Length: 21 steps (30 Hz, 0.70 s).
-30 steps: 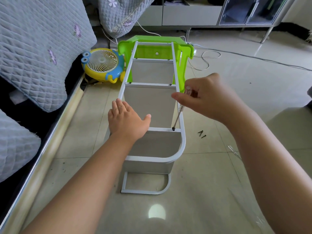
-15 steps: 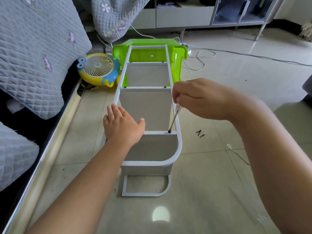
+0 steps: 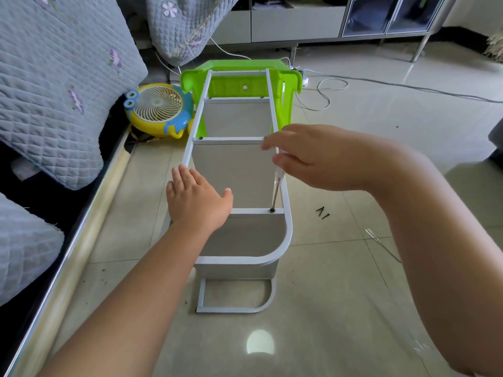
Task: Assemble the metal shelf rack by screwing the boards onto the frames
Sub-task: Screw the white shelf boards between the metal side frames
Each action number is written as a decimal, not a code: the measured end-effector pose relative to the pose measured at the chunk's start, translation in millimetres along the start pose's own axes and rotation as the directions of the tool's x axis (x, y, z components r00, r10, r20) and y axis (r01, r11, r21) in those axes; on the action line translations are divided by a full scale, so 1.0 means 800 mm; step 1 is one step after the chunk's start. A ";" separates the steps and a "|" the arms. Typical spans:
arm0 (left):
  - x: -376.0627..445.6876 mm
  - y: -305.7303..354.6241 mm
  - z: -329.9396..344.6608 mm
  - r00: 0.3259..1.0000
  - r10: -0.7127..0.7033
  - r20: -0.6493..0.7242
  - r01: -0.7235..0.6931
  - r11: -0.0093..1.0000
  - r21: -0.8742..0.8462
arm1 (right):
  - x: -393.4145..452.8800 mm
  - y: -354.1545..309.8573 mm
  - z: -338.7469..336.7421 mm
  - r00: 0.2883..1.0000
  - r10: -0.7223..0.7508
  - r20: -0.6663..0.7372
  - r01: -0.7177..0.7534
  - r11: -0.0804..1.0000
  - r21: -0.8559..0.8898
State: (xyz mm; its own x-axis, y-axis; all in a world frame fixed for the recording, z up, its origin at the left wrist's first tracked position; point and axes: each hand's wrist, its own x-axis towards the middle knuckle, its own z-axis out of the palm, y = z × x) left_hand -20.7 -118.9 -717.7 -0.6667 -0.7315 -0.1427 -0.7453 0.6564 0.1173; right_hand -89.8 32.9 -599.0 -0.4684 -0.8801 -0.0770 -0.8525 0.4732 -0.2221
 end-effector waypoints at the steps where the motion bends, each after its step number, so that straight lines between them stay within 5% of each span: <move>1: 0.000 0.000 0.000 1.000 0.001 -0.002 -0.001 1.000 0.000 | 0.000 -0.001 -0.001 1.000 -0.022 0.004 0.022 0.999 -0.028; 6: 0.000 -0.001 0.000 1.000 0.004 0.007 -0.004 1.000 0.007 | 0.005 0.000 -0.006 0.999 0.041 -0.020 -0.045 0.967 -0.252; 13: 0.000 -0.001 -0.001 1.000 0.002 0.009 -0.002 1.000 0.020 | -0.007 -0.012 -0.001 0.997 0.060 0.056 -0.052 0.990 -0.131; 21: -0.002 0.002 0.000 1.000 0.006 0.027 -0.006 1.000 0.021 | 0.006 -0.039 -0.001 0.990 0.076 0.117 -0.031 0.937 -0.347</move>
State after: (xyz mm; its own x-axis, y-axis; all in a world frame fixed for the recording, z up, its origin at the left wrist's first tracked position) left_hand -20.4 -116.7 -717.5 -0.6704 -0.7227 -0.1682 -0.7409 0.6645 0.0976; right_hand -66.0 13.8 -591.7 -0.5013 -0.8403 -0.2065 -0.8652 0.4840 0.1312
